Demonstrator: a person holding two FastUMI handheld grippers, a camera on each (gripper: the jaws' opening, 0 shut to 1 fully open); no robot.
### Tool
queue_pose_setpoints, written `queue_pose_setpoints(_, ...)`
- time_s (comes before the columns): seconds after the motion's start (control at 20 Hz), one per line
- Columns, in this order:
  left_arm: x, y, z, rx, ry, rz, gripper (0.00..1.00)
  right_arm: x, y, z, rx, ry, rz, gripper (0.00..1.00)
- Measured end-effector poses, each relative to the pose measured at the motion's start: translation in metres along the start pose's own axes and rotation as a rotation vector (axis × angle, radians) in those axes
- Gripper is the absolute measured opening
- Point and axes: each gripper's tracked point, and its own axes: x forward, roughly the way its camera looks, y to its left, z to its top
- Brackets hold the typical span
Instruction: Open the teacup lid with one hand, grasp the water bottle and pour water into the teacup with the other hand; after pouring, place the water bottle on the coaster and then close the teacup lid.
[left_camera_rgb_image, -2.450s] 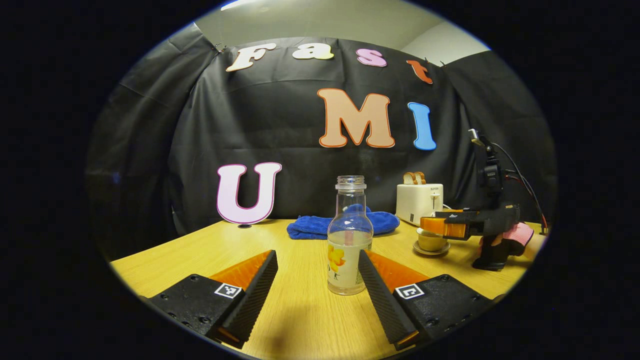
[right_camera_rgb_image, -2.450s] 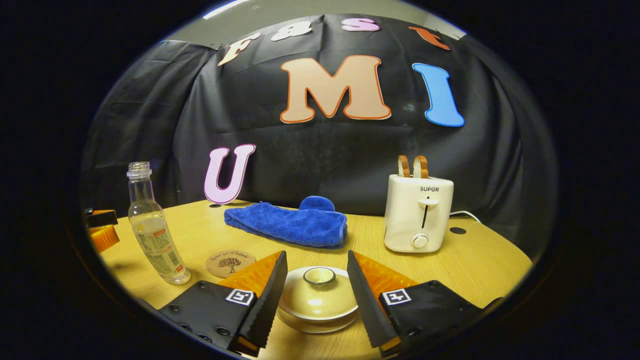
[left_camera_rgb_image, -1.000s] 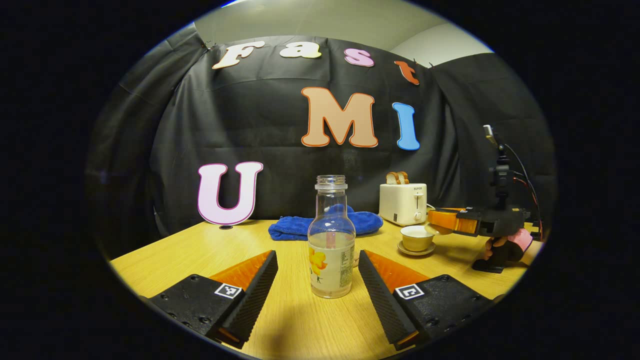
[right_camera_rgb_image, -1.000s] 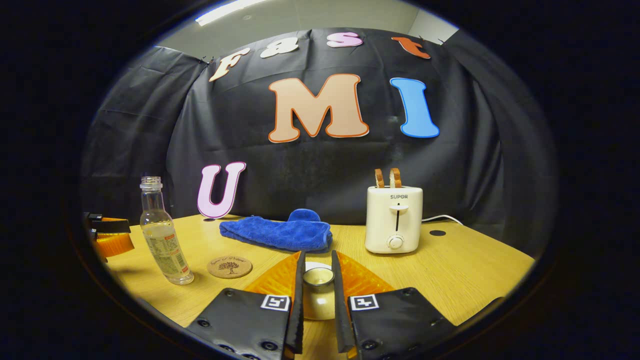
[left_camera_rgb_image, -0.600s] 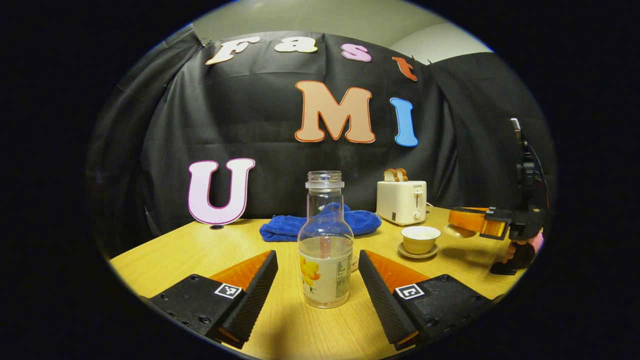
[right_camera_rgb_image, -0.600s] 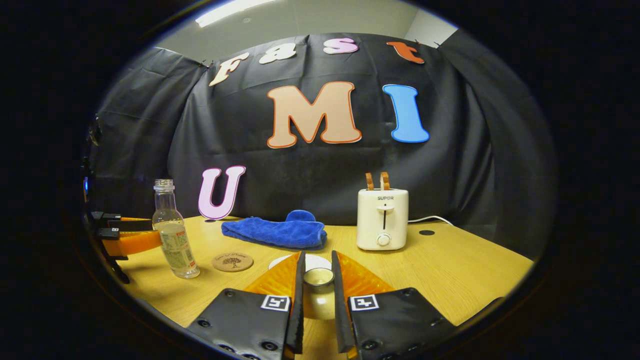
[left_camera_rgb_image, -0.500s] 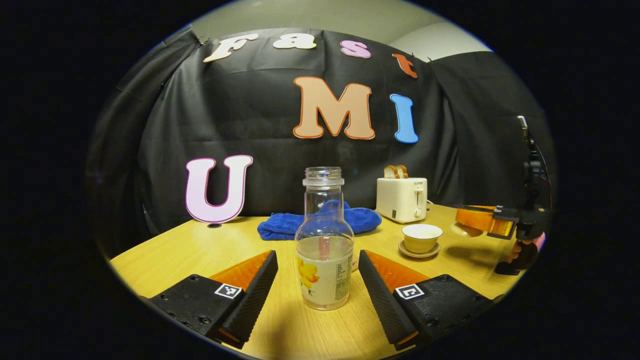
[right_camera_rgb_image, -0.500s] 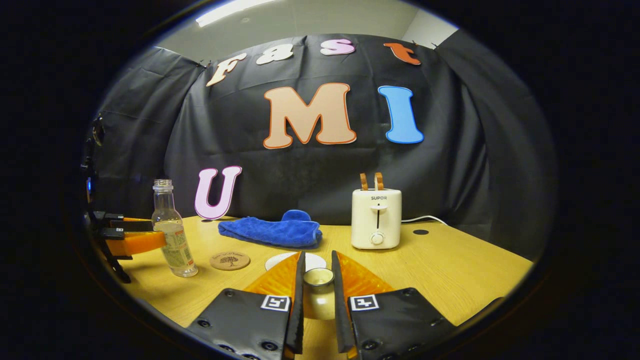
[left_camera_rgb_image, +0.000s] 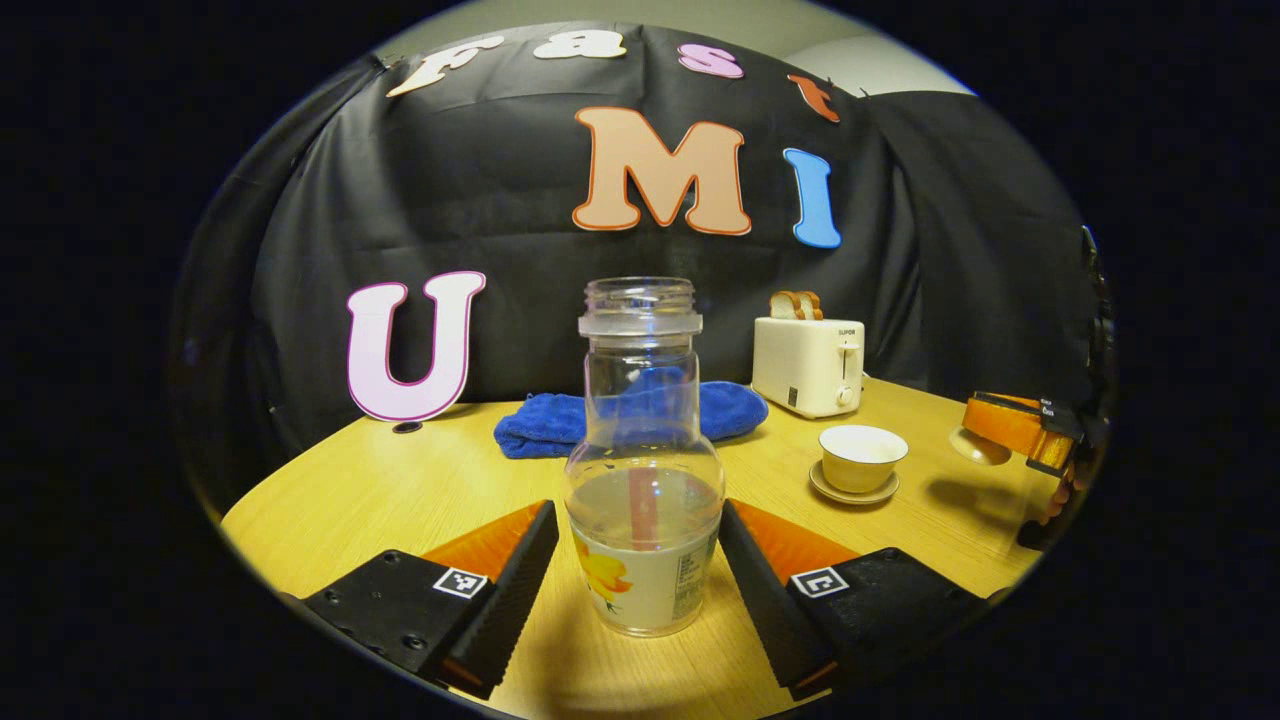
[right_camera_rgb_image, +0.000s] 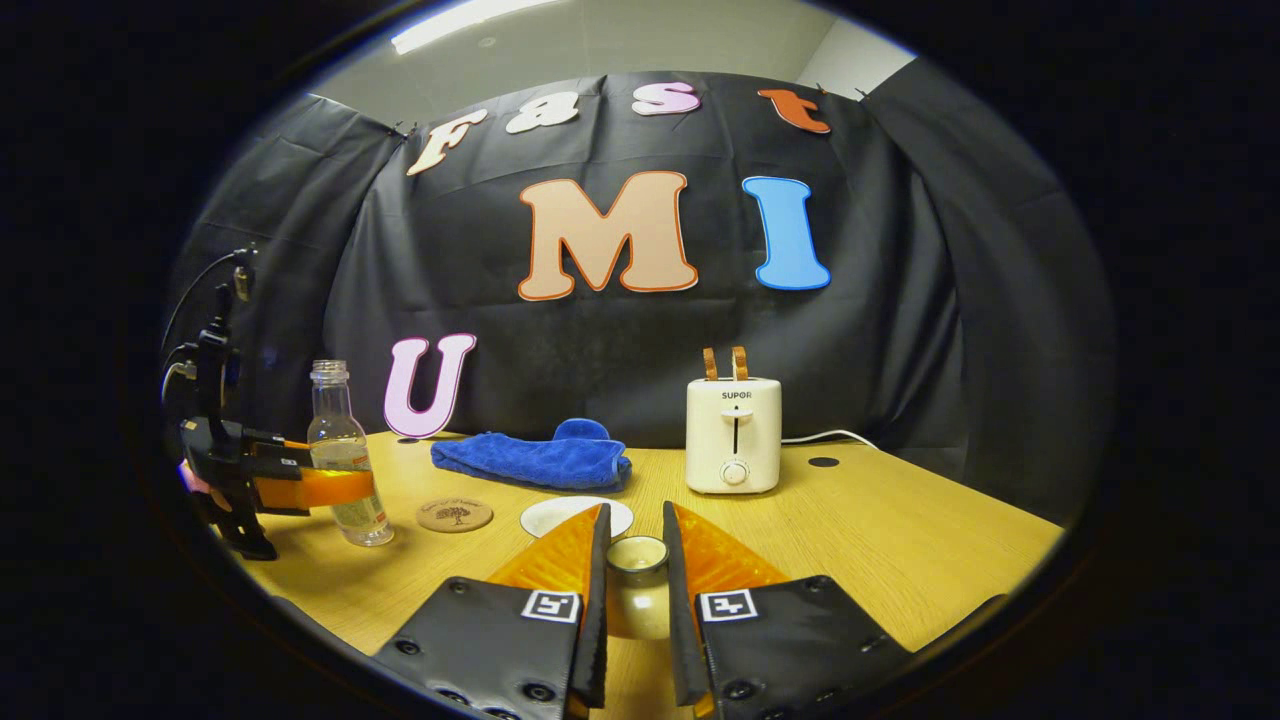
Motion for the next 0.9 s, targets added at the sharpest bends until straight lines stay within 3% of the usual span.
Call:
queue_pose_setpoints(0.2,0.008,0.002,-0.005,0.014,0.042,0.013,0.91,-0.002,-0.003,0.000,0.000,-0.001,-0.003,0.29)
queue_pose_setpoints(0.4,0.010,0.004,-0.001,0.013,0.029,0.024,0.75,-0.008,-0.012,0.000,-0.001,-0.001,-0.024,0.29)
queue_pose_setpoints(0.7,0.014,0.004,-0.002,0.031,0.039,0.059,0.69,-0.013,-0.025,0.001,-0.003,-0.004,-0.069,0.29)
queue_pose_setpoints(0.9,0.025,0.001,0.002,0.101,0.071,0.062,0.67,-0.013,-0.029,0.001,-0.004,-0.004,-0.083,0.29)
